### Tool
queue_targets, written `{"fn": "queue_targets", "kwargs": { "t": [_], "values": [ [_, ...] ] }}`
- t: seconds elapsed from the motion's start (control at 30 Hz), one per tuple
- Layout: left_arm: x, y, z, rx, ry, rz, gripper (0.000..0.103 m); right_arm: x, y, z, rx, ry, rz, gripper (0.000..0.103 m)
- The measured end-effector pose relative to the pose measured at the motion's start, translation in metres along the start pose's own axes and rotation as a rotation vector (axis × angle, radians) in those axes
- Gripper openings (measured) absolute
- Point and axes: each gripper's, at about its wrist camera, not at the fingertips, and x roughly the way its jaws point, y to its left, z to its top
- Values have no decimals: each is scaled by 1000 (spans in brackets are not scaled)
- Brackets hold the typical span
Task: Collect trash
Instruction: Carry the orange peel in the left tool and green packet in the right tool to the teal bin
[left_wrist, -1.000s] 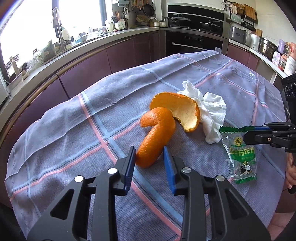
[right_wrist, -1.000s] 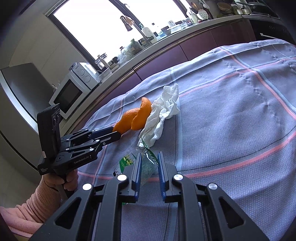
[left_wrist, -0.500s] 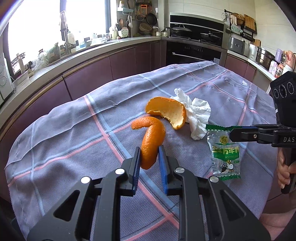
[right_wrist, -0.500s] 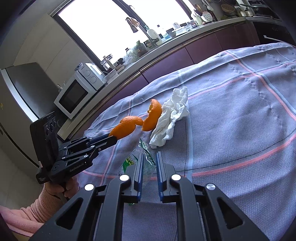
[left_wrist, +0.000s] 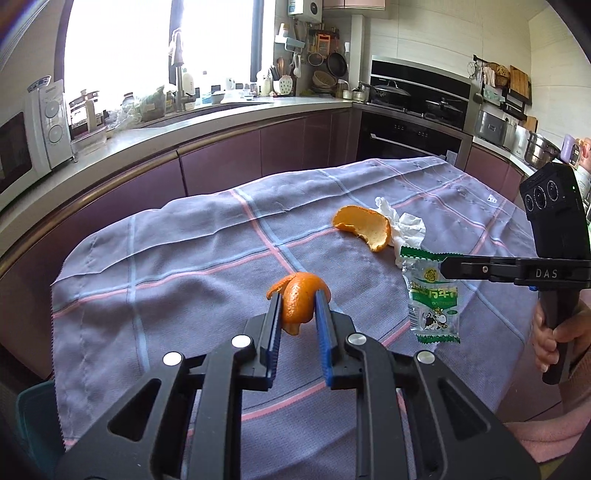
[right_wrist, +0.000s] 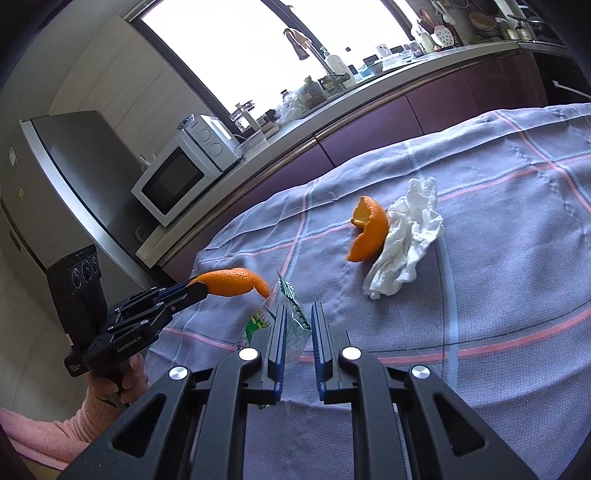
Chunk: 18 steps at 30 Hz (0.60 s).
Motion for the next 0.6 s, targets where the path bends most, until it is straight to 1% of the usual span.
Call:
{"fn": "queue_targets", "kwargs": {
  "t": [0.3,0.6],
  "values": [
    [-54,39,-19,-77,-58,77,18,24,37,4,-58,37,68,12],
    [-98,80,-43,-159,-87,169,18,55,81,10,-127,87,142,12]
  ]
}}
